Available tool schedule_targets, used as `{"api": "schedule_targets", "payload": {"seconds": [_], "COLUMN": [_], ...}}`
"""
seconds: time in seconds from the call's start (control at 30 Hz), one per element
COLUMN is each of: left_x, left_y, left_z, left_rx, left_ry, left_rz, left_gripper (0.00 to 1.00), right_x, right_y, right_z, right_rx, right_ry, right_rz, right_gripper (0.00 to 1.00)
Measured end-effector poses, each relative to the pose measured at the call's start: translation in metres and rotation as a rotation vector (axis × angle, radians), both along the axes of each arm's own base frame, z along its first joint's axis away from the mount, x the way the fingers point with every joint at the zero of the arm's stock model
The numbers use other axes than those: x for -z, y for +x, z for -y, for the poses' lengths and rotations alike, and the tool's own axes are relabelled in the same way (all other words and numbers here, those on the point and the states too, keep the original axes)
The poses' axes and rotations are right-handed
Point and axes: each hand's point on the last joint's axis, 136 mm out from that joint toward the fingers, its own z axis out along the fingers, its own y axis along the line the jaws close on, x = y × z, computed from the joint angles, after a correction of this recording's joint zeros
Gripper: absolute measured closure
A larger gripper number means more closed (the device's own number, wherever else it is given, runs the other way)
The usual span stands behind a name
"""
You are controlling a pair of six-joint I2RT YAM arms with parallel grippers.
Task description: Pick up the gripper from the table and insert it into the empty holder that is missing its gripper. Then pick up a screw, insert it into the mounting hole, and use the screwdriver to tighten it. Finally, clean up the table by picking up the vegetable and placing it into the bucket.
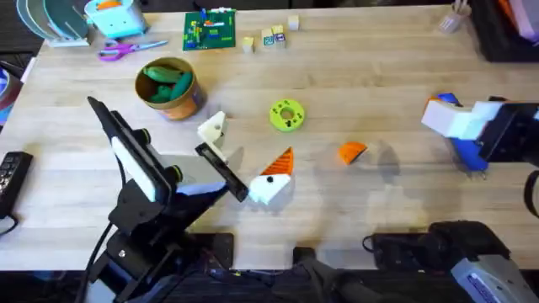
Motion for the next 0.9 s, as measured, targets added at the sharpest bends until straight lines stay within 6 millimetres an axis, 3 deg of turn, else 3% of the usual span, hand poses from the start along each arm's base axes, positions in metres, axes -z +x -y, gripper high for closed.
{"api": "schedule_targets", "payload": {"seconds": [0.73, 0.9], "left_x": [0.000, -0.001], "left_y": [0.000, -0.011], "left_z": [0.000, 0.010], "left_rx": [0.003, 0.083], "left_ry": [0.000, -0.007], "left_rz": [0.000, 0.001], "left_gripper": [0.008, 0.008], "right_x": [0.000, 0.000], "right_y": [0.000, 0.000], "right_z": [0.000, 0.000], "right_rx": [0.000, 0.001], "right_ry": [0.000, 0.002], "right_rz": [0.000, 0.000], "right_gripper": [0.011, 0.011]}}
